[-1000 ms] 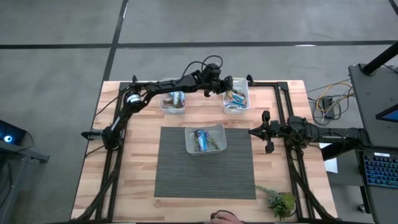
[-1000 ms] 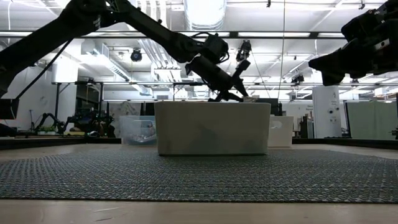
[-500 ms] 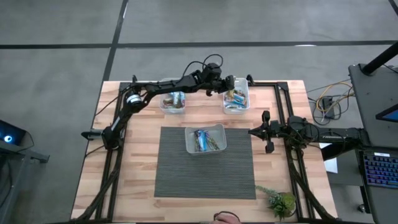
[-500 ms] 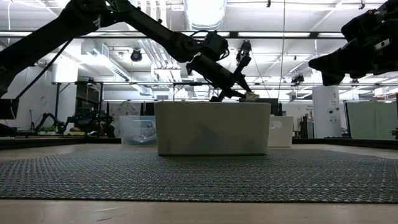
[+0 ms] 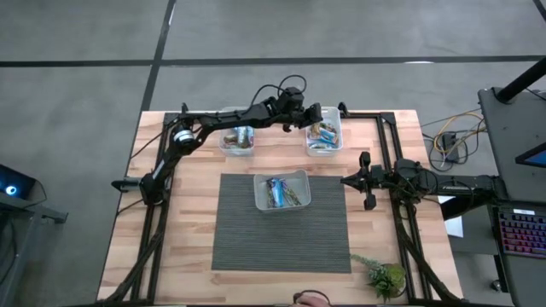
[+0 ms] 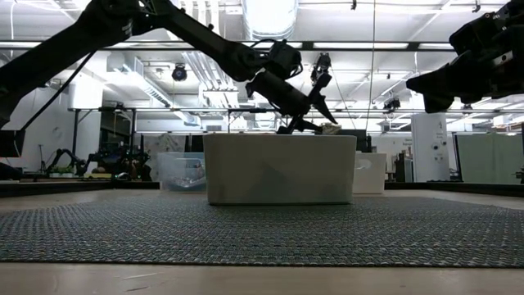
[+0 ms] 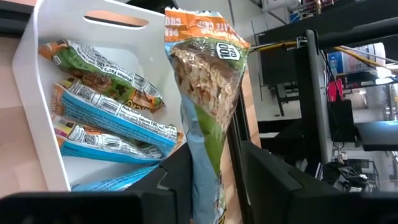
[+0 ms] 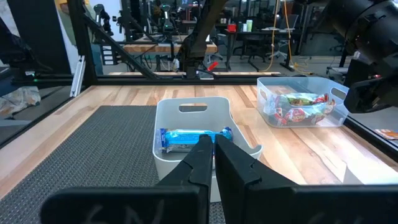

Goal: Pick and place Granola Bars by type
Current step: Put the yellow granola bar into the white bin, then return to Home Position

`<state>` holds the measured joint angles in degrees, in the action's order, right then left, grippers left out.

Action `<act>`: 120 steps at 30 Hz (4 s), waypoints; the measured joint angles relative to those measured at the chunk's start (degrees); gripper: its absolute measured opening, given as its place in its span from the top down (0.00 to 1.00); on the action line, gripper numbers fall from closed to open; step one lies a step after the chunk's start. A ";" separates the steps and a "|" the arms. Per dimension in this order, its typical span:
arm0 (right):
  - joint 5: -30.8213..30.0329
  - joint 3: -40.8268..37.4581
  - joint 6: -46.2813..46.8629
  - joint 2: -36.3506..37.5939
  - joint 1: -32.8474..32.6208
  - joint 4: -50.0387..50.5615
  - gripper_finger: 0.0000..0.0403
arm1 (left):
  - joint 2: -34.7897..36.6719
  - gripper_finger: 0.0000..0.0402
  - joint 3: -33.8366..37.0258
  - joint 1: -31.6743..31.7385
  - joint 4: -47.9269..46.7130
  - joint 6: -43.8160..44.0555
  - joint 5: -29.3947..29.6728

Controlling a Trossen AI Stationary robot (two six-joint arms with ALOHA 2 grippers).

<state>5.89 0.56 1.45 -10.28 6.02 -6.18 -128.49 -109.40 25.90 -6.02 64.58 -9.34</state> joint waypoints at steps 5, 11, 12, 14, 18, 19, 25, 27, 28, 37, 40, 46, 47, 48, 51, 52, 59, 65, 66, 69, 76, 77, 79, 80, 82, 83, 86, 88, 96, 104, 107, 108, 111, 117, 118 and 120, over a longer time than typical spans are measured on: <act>0.00 0.00 0.00 0.01 0.00 0.00 0.98 | 0.00 0.71 0.00 -0.01 0.00 -0.01 -0.59; 0.00 0.00 0.00 0.01 0.01 -0.01 0.98 | 0.00 0.71 -0.09 -0.12 -0.07 0.00 -0.88; 0.01 0.00 0.00 0.01 0.00 0.01 0.98 | 0.00 0.71 -0.19 -0.12 -0.07 -0.15 -1.44; 0.00 0.00 0.00 0.02 0.00 -0.01 0.98 | 0.00 0.71 -0.62 -0.12 -0.07 -0.23 -2.15; 0.00 0.00 0.00 0.02 0.00 -0.01 0.98 | 0.00 0.71 -2.02 -0.12 -0.77 -0.25 -2.34; 0.00 0.00 0.00 0.02 0.00 -0.01 0.98 | 0.00 0.71 -2.47 -0.12 -1.29 -0.25 -2.35; 0.00 0.00 0.00 0.01 0.00 -0.01 0.98 | 0.04 0.71 -3.91 -0.12 -4.12 -0.68 -2.36; 0.00 0.00 0.00 0.02 0.00 0.00 0.98 | 0.04 0.71 -3.91 -0.12 -4.14 -0.65 -2.36; 0.00 0.00 -0.01 0.02 0.00 -0.01 0.98 | 0.04 0.71 -3.91 -0.12 -4.11 -0.58 -2.36; 0.00 0.00 0.00 0.02 0.00 0.00 0.98 | 0.04 0.71 -4.58 -0.23 -4.91 -0.44 -1.53; 0.00 0.00 0.00 0.02 0.00 -0.01 0.98 | 0.04 0.71 -4.78 -0.23 -5.32 -0.59 -1.08; 0.00 0.00 0.00 0.02 0.01 -0.01 0.98 | 0.04 0.71 -5.58 -0.49 -5.41 -0.67 -0.57; 0.00 0.00 0.00 0.02 0.00 0.01 0.98 | 0.04 0.71 -5.82 -0.53 -5.55 -0.68 -0.32; 0.00 0.00 0.00 0.02 0.00 0.00 0.98 | -0.21 0.71 -6.19 -0.63 -5.63 -0.70 0.02; 0.00 0.00 0.00 0.00 0.00 0.01 0.98 | -1.67 0.71 -8.24 -0.72 -5.80 -0.66 -0.43; 0.00 0.00 0.00 0.00 0.02 -0.01 0.98 | -2.43 0.71 -9.21 -0.77 -6.26 -0.48 -0.62; 0.00 0.00 0.00 0.00 0.01 0.01 0.98 | -8.10 0.71 -20.32 -0.97 -13.94 -2.00 -0.93; 0.02 0.00 0.00 0.02 0.00 0.00 0.98 | -11.72 0.71 -23.11 -1.12 -14.57 1.31 -1.55; 0.02 0.00 0.00 0.00 0.00 0.01 0.98 | -11.65 0.71 -22.22 -1.14 -14.80 2.14 -1.60; 0.04 0.00 0.00 0.04 0.00 0.02 0.98 | -11.19 0.71 -21.65 -1.14 -16.01 1.64 -1.64; 0.02 0.00 0.00 0.02 0.00 -0.01 0.98 | -10.97 0.71 -21.59 -1.13 -19.83 1.57 -1.04; 0.02 0.01 0.00 0.02 0.00 0.01 0.98 | -10.97 0.71 -21.59 -1.12 -20.29 1.57 -0.93; 0.02 0.00 0.00 0.02 0.00 -0.01 0.98 | -10.97 0.71 -21.59 -1.12 -20.91 1.52 -0.85; 0.02 0.00 0.00 0.02 0.00 -0.01 0.98 | -10.97 0.71 -21.59 -1.10 -20.94 1.44 -0.83; 0.02 0.01 0.00 0.02 0.00 0.01 0.98 | -10.97 0.71 -21.59 -1.10 -21.00 1.31 -0.77; 0.02 0.02 0.00 0.02 0.00 -0.01 0.98 | -10.97 0.71 -21.59 -1.10 -20.99 1.29 -0.65; 0.02 0.00 0.00 0.02 0.00 0.00 0.98 | -10.97 0.71 -21.59 -1.10 -20.79 1.26 -0.63; 0.02 0.00 0.00 0.02 0.00 -0.01 0.98 | -10.97 0.71 -21.59 -1.10 -20.79 1.24 -0.63; 0.02 0.00 0.00 0.02 0.00 -0.01 0.98 | -10.94 0.71 -21.57 -1.10 -20.59 0.92 -1.16; 0.02 0.00 0.00 0.02 0.00 -0.01 0.98 | -9.56 0.71 -21.57 -1.10 -20.65 -0.50 -2.99; 0.02 0.00 0.00 0.02 0.00 -0.01 0.98 | -8.54 0.71 -21.57 -1.10 -20.57 -1.69 -3.30; 0.02 0.00 0.00 0.00 0.00 -0.01 0.98 | -8.15 0.71 -21.57 -1.10 -20.90 -1.85 -3.63; 0.00 0.00 -0.02 -0.07 0.00 -0.02 0.98 | -7.61 0.71 -21.57 -1.12 -21.06 -2.02 -4.23; -0.03 0.00 0.00 -0.07 0.02 -0.01 0.98 | -6.64 0.76 -21.53 -1.23 -22.63 -3.51 -5.49; -0.02 0.01 0.00 -0.07 0.01 -0.01 0.98 | -6.46 0.79 -21.51 -1.23 -23.24 -3.90 -5.67; -0.02 0.00 0.00 -0.06 0.02 -0.01 0.98 | -6.24 0.88 -21.53 -1.23 -23.25 -5.07 -5.80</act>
<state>5.87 0.56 1.45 -10.34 6.04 -6.19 -134.73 -130.93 24.67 -29.27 59.51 -15.15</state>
